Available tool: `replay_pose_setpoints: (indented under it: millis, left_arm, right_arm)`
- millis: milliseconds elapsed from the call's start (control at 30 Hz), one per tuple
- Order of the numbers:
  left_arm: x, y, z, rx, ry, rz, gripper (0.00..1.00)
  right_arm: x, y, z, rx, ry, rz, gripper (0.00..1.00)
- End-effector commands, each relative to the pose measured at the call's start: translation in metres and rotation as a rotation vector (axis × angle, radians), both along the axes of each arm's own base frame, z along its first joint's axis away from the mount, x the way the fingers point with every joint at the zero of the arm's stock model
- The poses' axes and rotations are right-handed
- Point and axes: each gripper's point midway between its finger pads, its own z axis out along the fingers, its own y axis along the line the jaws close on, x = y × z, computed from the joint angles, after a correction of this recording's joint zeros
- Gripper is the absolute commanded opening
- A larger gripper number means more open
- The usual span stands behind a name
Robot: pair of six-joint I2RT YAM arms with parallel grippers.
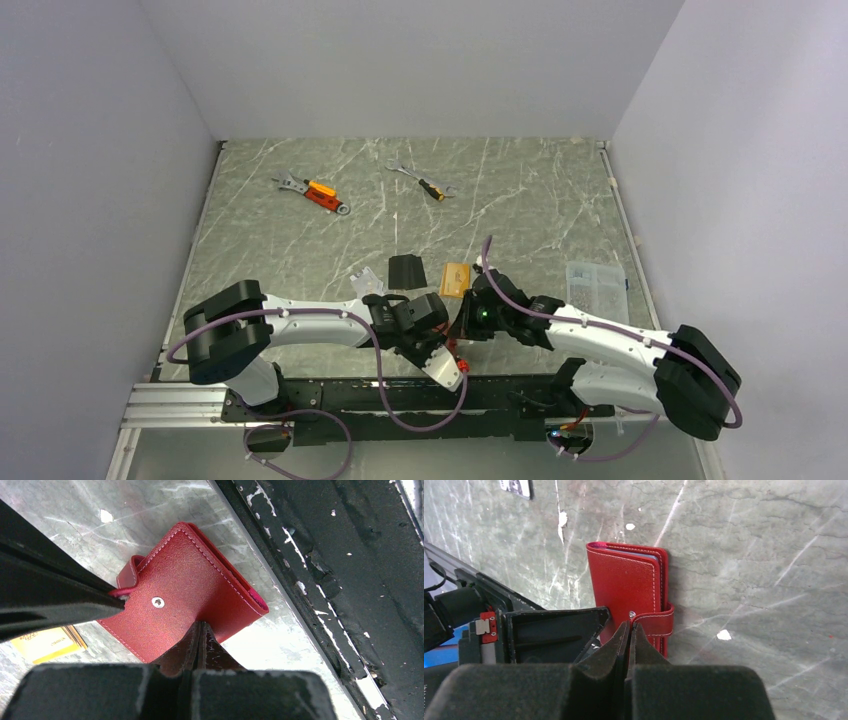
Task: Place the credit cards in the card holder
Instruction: Close the card holder at the center of the board.
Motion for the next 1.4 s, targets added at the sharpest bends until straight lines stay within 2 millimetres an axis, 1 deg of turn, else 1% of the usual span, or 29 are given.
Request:
replay_pose_setpoints:
  millis: [0, 233, 367, 500, 633, 767, 900, 1033, 1233, 1367]
  left_arm:
    - [-0.013, 0.024, -0.018, 0.1, 0.046, -0.014, 0.0]
    - [-0.011, 0.021, -0.009, 0.085, 0.035, -0.015, 0.0]
    - [-0.011, 0.022, -0.004, 0.077, 0.029, -0.014, 0.0]
    - [-0.013, 0.024, -0.002, 0.078, 0.035, -0.02, 0.0]
    - [-0.016, 0.025, 0.0, 0.068, 0.034, -0.032, 0.0]
    - [-0.02, 0.026, 0.005, 0.062, 0.047, -0.044, 0.0]
    - [-0.022, 0.027, -0.001, 0.084, 0.046, -0.065, 0.0]
    - [-0.017, 0.024, -0.006, 0.069, 0.013, -0.073, 0.0]
    - [-0.015, 0.029, -0.011, 0.04, -0.023, -0.082, 0.0]
    - [-0.013, 0.032, -0.016, 0.036, -0.048, -0.083, 0.0]
  right_arm:
    - [0.004, 0.018, 0.01, 0.073, -0.009, -0.004, 0.0]
    - [-0.003, 0.02, -0.015, -0.02, 0.062, 0.01, 0.0]
    - [-0.001, 0.016, -0.019, -0.054, 0.057, -0.024, 0.0]
    - [0.001, 0.013, -0.016, -0.083, 0.035, -0.041, 0.0]
    - [-0.003, 0.013, -0.018, -0.105, 0.045, -0.046, 0.0]
    - [-0.008, 0.014, -0.024, -0.138, 0.07, -0.037, 0.0]
    - [-0.009, 0.019, -0.026, -0.163, 0.079, -0.017, 0.0]
    - [-0.007, 0.016, -0.027, -0.223, 0.066, -0.002, 0.0]
    - [-0.008, 0.012, -0.029, -0.287, 0.079, 0.032, 0.0]
    - [-0.01, 0.016, -0.029, -0.314, 0.086, 0.07, 0.0]
